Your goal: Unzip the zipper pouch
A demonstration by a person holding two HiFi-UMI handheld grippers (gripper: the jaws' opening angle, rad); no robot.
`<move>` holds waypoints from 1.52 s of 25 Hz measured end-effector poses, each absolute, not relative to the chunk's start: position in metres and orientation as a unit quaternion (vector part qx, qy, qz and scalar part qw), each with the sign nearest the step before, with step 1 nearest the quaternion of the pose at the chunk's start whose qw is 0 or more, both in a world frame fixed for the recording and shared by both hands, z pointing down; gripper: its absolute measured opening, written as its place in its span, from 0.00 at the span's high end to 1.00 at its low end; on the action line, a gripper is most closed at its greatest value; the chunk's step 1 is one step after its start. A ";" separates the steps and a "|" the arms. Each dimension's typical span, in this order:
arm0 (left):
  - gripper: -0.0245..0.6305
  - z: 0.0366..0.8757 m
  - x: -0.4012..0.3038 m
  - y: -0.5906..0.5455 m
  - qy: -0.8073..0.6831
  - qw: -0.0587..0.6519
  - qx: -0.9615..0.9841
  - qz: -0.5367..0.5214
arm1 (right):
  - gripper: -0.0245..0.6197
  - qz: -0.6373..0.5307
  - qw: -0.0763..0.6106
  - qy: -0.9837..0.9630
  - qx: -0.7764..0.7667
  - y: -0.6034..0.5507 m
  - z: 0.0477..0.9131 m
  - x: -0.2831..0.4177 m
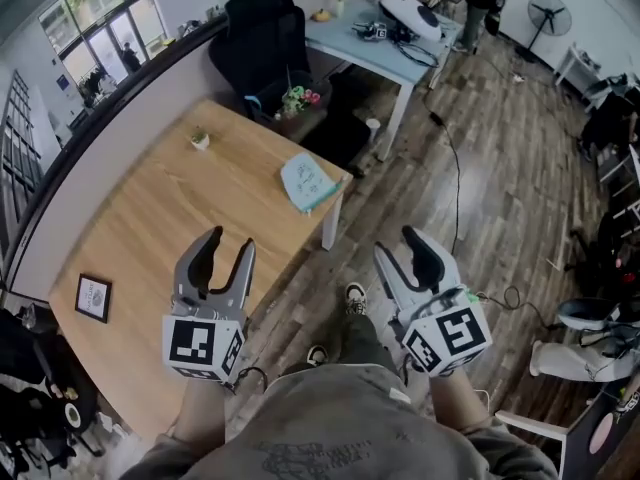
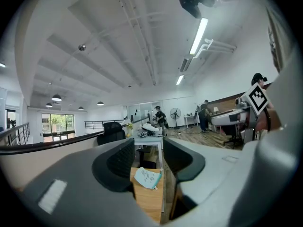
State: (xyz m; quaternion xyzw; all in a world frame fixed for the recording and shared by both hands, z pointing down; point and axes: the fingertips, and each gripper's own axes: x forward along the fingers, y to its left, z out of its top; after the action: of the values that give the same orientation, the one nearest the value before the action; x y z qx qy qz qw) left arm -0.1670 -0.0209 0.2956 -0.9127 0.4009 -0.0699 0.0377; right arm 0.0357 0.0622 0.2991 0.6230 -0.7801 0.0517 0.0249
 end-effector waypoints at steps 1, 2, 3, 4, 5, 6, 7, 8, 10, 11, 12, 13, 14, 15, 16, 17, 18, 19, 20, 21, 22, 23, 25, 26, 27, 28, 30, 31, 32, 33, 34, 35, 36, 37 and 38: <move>0.67 0.296 -0.164 -0.028 0.403 0.038 -0.912 -0.072 | 0.67 0.053 0.023 -0.782 0.621 0.053 0.300 0.039; 0.67 0.297 -0.160 -0.036 0.404 0.038 -0.911 -0.073 | 0.67 0.054 0.022 -0.784 0.619 0.045 0.301 0.043; 0.67 0.297 -0.155 -0.043 0.405 0.039 -0.910 -0.074 | 0.67 0.054 0.022 -0.786 0.616 0.036 0.302 0.047; 0.67 0.297 -0.150 -0.050 0.407 0.040 -0.909 -0.075 | 0.67 0.055 0.023 -0.789 0.612 0.026 0.303 0.052; 0.67 0.297 -0.145 -0.058 0.411 0.040 -0.908 -0.076 | 0.67 0.056 0.023 -0.792 0.608 0.016 0.304 0.057; 0.67 0.298 -0.139 -0.067 0.415 0.041 -0.906 -0.077 | 0.67 0.058 0.022 -0.795 0.603 0.005 0.305 0.063; 0.67 0.299 -0.134 -0.076 0.420 0.040 -0.903 -0.079 | 0.67 0.061 0.020 -0.799 0.598 -0.006 0.306 0.069; 0.67 0.300 -0.128 -0.085 0.425 0.039 -0.900 -0.082 | 0.67 0.063 0.017 -0.804 0.591 -0.018 0.306 0.075; 0.67 0.303 -0.116 -0.104 0.437 0.037 -0.894 -0.090 | 0.68 0.064 0.013 -0.814 0.577 -0.043 0.304 0.087; 0.67 0.303 -0.110 -0.114 0.443 0.036 -0.891 -0.092 | 0.67 0.064 0.013 -0.819 0.570 -0.057 0.304 0.094; 0.67 0.303 -0.104 -0.123 0.449 0.035 -0.888 -0.094 | 0.67 0.065 0.014 -0.824 0.563 -0.071 0.304 0.100; 0.67 0.302 -0.099 -0.133 0.456 0.035 -0.884 -0.095 | 0.67 0.066 0.015 -0.828 0.556 -0.084 0.304 0.106; 0.67 0.301 -0.094 -0.142 0.463 0.034 -0.880 -0.095 | 0.68 0.067 0.017 -0.833 0.549 -0.098 0.305 0.111; 0.67 0.301 -0.090 -0.151 0.471 0.033 -0.876 -0.096 | 0.67 0.068 0.019 -0.838 0.541 -0.111 0.306 0.116; 0.67 0.301 -0.086 -0.159 0.480 0.031 -0.871 -0.096 | 0.67 0.069 0.021 -0.843 0.532 -0.124 0.307 0.121; 0.67 0.301 -0.083 -0.167 0.489 0.029 -0.867 -0.096 | 0.67 0.070 0.023 -0.849 0.523 -0.137 0.307 0.124; 0.67 0.302 -0.080 -0.175 0.497 0.027 -0.862 -0.097 | 0.67 0.070 0.025 -0.855 0.513 -0.149 0.308 0.127; 0.67 0.303 -0.076 -0.182 0.505 0.025 -0.857 -0.098 | 0.67 0.069 0.027 -0.861 0.503 -0.160 0.309 0.131; 0.67 0.304 -0.073 -0.189 0.512 0.024 -0.853 -0.100 | 0.68 0.069 0.030 -0.866 0.494 -0.170 0.309 0.134; 0.67 0.306 -0.069 -0.195 0.519 0.022 -0.849 -0.102 | 0.67 0.068 0.032 -0.870 0.487 -0.181 0.310 0.137; 0.67 0.307 -0.067 -0.201 0.525 0.021 -0.844 -0.103 | 0.67 0.068 0.033 -0.874 0.479 -0.190 0.311 0.139; 0.67 0.308 -0.065 -0.206 0.532 0.019 -0.840 -0.103 | 0.67 0.068 0.034 -0.879 0.472 -0.200 0.312 0.141; 0.67 0.308 -0.062 -0.215 0.547 0.018 -0.831 -0.104 | 0.67 0.070 0.036 -0.887 0.456 -0.215 0.314 0.143; 0.67 0.309 -0.060 -0.219 0.553 0.016 -0.826 -0.103 | 0.68 0.070 0.037 -0.890 0.448 -0.221 0.316 0.144; 0.67 0.309 -0.058 -0.224 0.559 0.013 -0.823 -0.101 | 0.68 0.069 0.040 -0.894 0.442 -0.227 0.317 0.144; 0.67 0.310 -0.056 -0.228 0.563 0.009 -0.821 -0.098 | 0.68 0.068 0.042 -0.896 0.436 -0.233 0.318 0.144; 0.67 0.312 -0.050 -0.235 0.563 0.002 -0.821 -0.093 | 0.67 0.070 0.045 -0.900 0.428 -0.241 0.322 0.143; 0.67 0.313 -0.047 -0.236 0.562 0.002 -0.822 -0.094 | 0.68 0.072 0.045 -0.901 0.425 -0.243 0.324 0.142; 0.67 0.314 -0.046 -0.236 0.560 0.004 -0.823 -0.097 | 0.67 0.074 0.045 -0.902 0.423 -0.244 0.325 0.140; 0.67 0.316 -0.047 -0.235 0.558 0.006 -0.824 -0.102 | 0.67 0.076 0.045 -0.902 0.422 -0.245 0.327 0.138; 0.67 0.319 -0.049 -0.235 0.557 0.007 -0.824 -0.106 | 0.68 0.077 0.045 -0.903 0.421 -0.246 0.328 0.136; 0.67 0.322 -0.052 -0.236 0.556 0.006 -0.824 -0.111 | 0.67 0.078 0.046 -0.902 0.421 -0.247 0.329 0.135; 0.67 0.326 -0.055 -0.236 0.555 0.004 -0.824 -0.115 | 0.67 0.080 0.047 -0.902 0.421 -0.248 0.331 0.133; 0.67 0.329 -0.058 -0.236 0.554 0.002 -0.824 -0.120 | 0.68 0.084 0.048 -0.902 0.422 -0.247 0.333 0.131; 0.67 0.333 -0.061 -0.236 0.552 0.002 -0.824 -0.124 | 0.67 0.088 0.049 -0.901 0.422 -0.246 0.335 0.129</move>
State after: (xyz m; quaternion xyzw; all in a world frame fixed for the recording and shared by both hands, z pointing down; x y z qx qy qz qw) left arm -0.0615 -0.2361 0.3325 -0.8244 0.5523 -0.1241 0.0019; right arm 0.1291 -0.2459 0.3351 0.4215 -0.9012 0.0879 0.0485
